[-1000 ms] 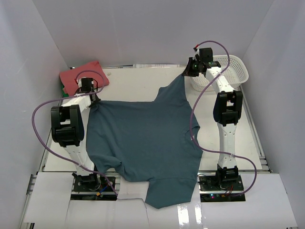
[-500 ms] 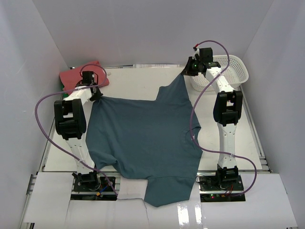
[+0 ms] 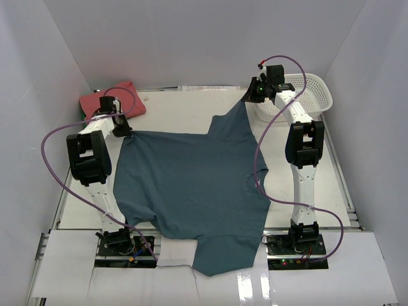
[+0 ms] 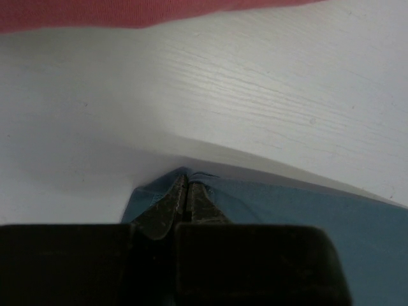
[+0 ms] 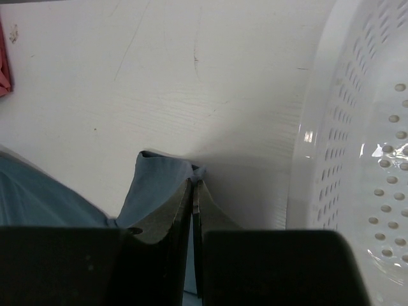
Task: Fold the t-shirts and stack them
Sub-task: Flatten out the tshirt
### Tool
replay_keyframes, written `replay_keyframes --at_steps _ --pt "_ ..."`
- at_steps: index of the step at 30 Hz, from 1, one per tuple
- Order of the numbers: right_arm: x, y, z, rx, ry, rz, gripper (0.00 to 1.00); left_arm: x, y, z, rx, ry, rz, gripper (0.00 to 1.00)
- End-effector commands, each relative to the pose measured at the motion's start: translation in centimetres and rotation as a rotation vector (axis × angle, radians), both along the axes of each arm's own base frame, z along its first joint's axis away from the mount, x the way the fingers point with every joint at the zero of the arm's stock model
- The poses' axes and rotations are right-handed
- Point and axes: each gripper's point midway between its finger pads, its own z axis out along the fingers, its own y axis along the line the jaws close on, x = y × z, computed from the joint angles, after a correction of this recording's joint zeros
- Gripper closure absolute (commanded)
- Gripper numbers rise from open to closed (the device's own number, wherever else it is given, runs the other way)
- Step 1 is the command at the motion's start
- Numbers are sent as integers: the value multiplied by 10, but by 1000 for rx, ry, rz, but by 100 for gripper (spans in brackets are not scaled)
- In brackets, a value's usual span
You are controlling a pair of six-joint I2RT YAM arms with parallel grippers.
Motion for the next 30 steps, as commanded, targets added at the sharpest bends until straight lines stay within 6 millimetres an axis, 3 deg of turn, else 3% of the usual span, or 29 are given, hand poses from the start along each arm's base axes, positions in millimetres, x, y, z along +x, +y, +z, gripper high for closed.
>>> replay_keyframes --at_steps 1,8,16,23,30 --pt "1 2 32 12 -71 18 92 -2 6 -1 8 6 -14 100" --pt "-2 0 23 -4 -48 15 92 5 14 -1 -1 31 -14 100" --pt "-4 0 21 -5 -44 17 92 8 21 14 20 5 26 100" --pt "-11 8 33 23 -53 47 92 10 9 18 -41 -11 -5 100" --pt "-18 13 53 35 -86 61 92 12 2 34 -67 -54 -29 100"
